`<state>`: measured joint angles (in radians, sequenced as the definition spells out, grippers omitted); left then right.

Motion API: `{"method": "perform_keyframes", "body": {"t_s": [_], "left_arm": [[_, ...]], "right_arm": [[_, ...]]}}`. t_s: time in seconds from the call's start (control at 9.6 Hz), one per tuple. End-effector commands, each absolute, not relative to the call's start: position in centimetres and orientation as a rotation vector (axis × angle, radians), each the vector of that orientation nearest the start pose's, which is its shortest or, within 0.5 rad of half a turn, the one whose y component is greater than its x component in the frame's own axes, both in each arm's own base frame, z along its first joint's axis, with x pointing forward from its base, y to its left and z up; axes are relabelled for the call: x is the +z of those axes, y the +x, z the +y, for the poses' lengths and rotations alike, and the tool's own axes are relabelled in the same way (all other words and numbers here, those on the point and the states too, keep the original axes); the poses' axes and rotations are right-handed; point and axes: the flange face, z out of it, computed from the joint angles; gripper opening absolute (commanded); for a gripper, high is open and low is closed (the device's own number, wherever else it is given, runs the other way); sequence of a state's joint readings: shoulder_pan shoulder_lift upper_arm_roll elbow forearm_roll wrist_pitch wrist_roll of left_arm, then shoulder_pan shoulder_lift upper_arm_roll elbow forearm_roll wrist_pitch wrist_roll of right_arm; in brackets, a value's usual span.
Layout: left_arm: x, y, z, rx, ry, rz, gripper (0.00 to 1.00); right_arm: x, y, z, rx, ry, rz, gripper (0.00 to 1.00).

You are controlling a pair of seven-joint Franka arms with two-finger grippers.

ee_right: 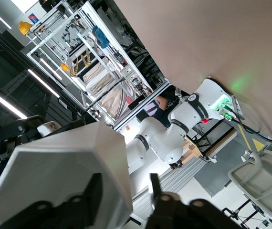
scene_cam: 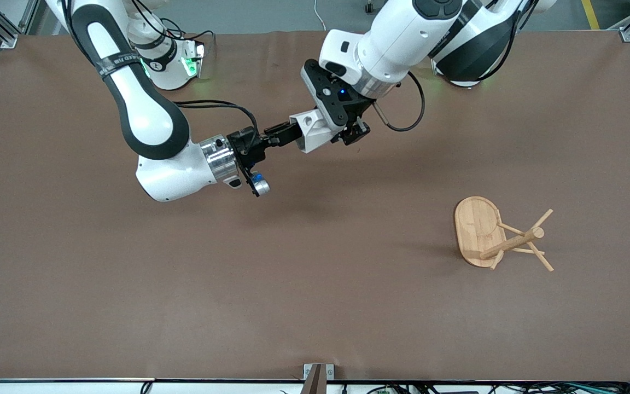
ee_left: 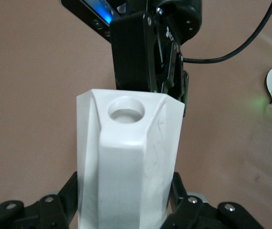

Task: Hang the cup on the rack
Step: 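Carry the cup with the left gripper while the right gripper withdraws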

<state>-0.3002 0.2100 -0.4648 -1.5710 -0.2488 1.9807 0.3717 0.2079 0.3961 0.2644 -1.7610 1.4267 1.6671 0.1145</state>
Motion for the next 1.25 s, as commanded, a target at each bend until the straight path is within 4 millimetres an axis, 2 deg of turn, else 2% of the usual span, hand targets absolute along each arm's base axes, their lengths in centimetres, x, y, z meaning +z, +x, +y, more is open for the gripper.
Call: {"method": "perform_keyframes", "body": {"t_s": [0.0, 0.1, 0.21, 0.31, 0.42, 0.62, 0.73, 0.83, 0.94, 1.04, 1.15], "left_arm": [[53.7, 47.8, -43.7, -0.242, -2.993, 1.763, 0.00], [53.5, 47.9, -43.6, -0.243, -2.977, 1.763, 0.00], [53.1, 48.2, -43.5, -0.234, -2.983, 1.757, 0.00], [52.6, 48.4, -43.5, -0.216, -3.006, 1.727, 0.00], [51.8, 49.1, -43.1, -0.193, -3.032, 1.691, 0.00], [50.6, 50.9, -41.4, -0.136, -3.157, 1.453, 0.00], [50.4, 52.0, -40.1, -0.124, -3.213, 1.257, 0.00], [50.3, 52.6, -39.3, -0.120, -3.238, 1.081, 0.00], [49.8, 53.9, -37.8, -0.107, -3.270, 0.936, 0.00], [49.8, 55.5, -35.5, -0.114, -3.293, 0.850, 0.00], [49.9, 56.9, -33.2, -0.124, -3.311, 0.764, 0.00]], "right_arm": [[40.2, 54.7, 32.2, 0.832, -1.788, 0.221, 1.00], [39.8, 55.8, 29.6, 0.823, -1.873, 0.256, 1.00], [40.2, 57.6, 26.3, 0.817, -1.980, 0.346, 1.00], [40.7, 59.4, 22.3, 0.780, -2.140, 0.433, 1.00], [41.3, 60.7, 19.0, 0.712, -2.318, 0.434, 1.00], [40.8, 61.9, 13.1, 0.597, -2.665, 0.446, 1.00], [42.0, 63.0, 9.1, 0.473, -2.798, 0.481, 1.00], [43.9, 64.0, 6.0, 0.379, -2.883, 0.515, 1.00], [46.8, 64.5, 4.2, 0.248, -3.059, 0.486, 1.00], [48.8, 64.7, 2.9, 0.146, -3.181, 0.484, 1.00], [51.3, 64.1, 0.2, 0.096, -3.175, 0.523, 1.00]]}}
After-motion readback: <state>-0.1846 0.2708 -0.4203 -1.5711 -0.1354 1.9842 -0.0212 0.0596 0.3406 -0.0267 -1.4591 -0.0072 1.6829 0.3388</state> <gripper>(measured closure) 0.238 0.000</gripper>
